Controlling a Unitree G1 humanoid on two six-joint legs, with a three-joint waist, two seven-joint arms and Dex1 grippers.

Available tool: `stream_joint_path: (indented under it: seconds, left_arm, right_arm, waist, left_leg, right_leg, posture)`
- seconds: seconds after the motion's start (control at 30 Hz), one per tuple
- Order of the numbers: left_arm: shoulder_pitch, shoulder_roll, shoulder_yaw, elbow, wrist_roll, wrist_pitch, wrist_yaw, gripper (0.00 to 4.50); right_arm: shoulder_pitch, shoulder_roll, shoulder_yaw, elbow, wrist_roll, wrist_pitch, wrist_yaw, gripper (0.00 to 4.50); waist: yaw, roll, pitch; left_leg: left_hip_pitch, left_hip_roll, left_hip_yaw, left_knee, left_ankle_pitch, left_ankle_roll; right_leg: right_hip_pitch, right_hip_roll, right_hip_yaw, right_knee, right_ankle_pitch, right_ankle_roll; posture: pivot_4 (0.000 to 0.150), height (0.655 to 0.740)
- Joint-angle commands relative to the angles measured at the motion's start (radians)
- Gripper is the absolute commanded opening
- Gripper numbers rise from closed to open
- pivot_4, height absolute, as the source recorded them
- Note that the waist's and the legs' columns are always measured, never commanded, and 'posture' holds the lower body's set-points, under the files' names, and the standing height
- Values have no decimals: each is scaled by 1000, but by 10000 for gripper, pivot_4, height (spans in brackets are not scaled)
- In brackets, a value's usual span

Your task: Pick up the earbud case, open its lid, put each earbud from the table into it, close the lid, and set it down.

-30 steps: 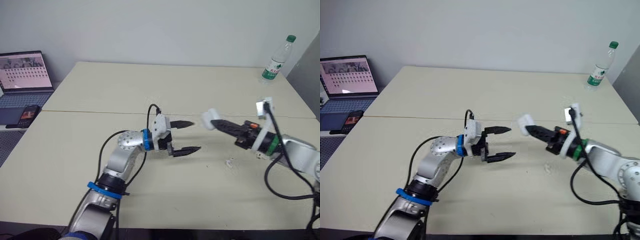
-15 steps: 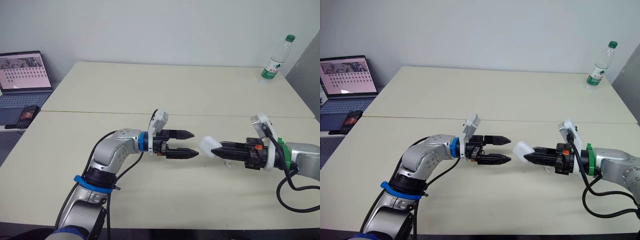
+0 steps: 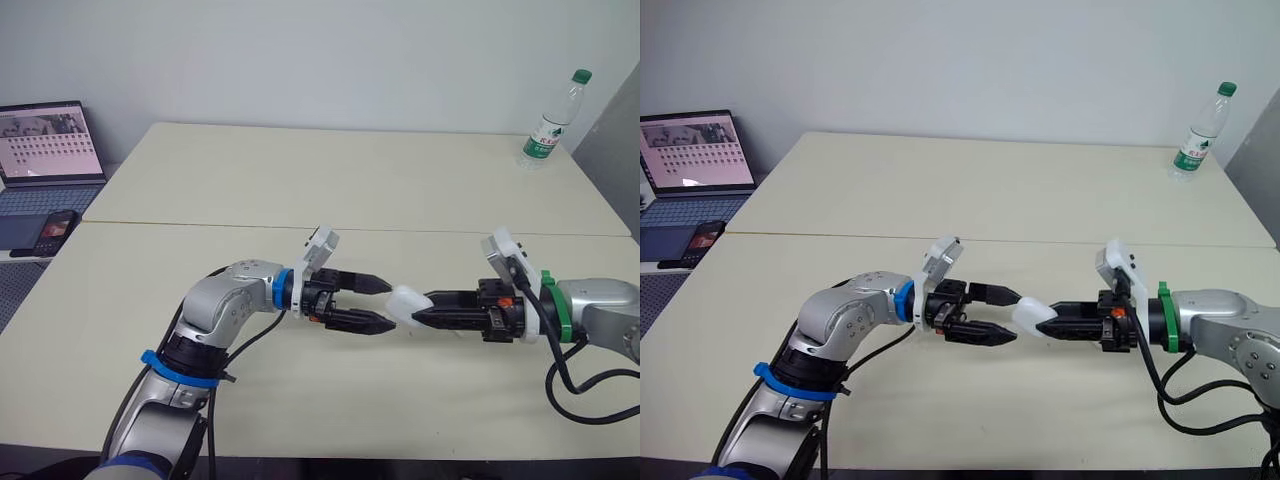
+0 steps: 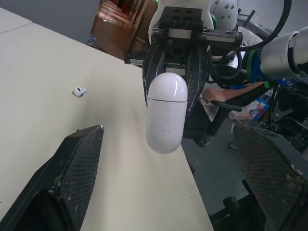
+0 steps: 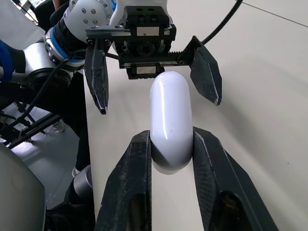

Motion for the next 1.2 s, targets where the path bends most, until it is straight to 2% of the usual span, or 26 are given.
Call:
stream_joint_path:
  seconds: [0.03, 0.33, 0.37, 0.43, 0.53, 0.73, 1.1, 1.2]
  left_arm:
    - [-3, -2, 0, -31, -17, -6, -7, 44651]
    - [0, 0, -10, -23, -2, -17, -11, 44651]
    - [-1, -1, -11, -21, 1, -20, -9, 42941]
    - [-1, -3, -12, -15, 4, -21, -6, 38281]
    - [2, 0, -13, -16, 2, -19, -11, 28941]
    - [1, -7, -11, -23, -10, -13, -17, 8389]
    - [0, -9, -15, -13, 0, -25, -26, 7455]
    - [-1, -10, -16, 1, 17, -37, -16, 7456]
  right_arm:
    - [-23, 8, -10, -32, -11, -8, 15, 7607]
    - [-23, 32, -9, -47, -23, -8, 19, 7607]
    - [-22, 36, -8, -50, -23, -7, 17, 7607]
    - [-17, 43, -6, -58, -23, -6, 14, 7607]
    - [-14, 51, -6, -65, -23, -5, 9, 7607]
    - [-12, 58, -5, -71, -30, -5, 8, 7607]
    - [-13, 65, 23, -60, -139, -46, 12, 7607]
    - [-14, 73, 11, -61, -173, -63, -7, 18204]
  waist:
    - [0, 0, 0]
    - [0, 0, 0]
    - [0, 0, 0]
    - [0, 0, 0]
    - [0, 0, 0]
    - [0, 0, 0]
    - [0, 0, 0]
    - [0, 0, 0]
  left_leg:
    - [0, 0, 0, 0, 0, 0]
    - [0, 0, 0, 0, 0, 0]
    - [0, 0, 0, 0, 0, 0]
    - [0, 0, 0, 0, 0, 0]
    - [0, 0, 0, 0, 0, 0]
    - [0, 0, 0, 0, 0, 0]
    - [0, 0, 0, 0, 0, 0]
    - [0, 0, 0, 0, 0, 0]
  right_leg:
    - [0, 0, 0, 0, 0, 0]
    - [0, 0, 0, 0, 0, 0]
    - [0, 0, 0, 0, 0, 0]
    - [0, 0, 0, 0, 0, 0]
    - [0, 0, 0, 0, 0, 0]
    - [0, 0, 0, 0, 0, 0]
    - [0, 0, 0, 0, 0, 0]
    - [0, 0, 0, 0, 0, 0]
  posture:
    - [1500, 7362]
    - [1500, 7362]
    - [1500, 7362]
    - [1500, 7362]
    - [1500, 7362]
    - [1500, 7362]
    - [1500, 7362]
    - [1500, 7362]
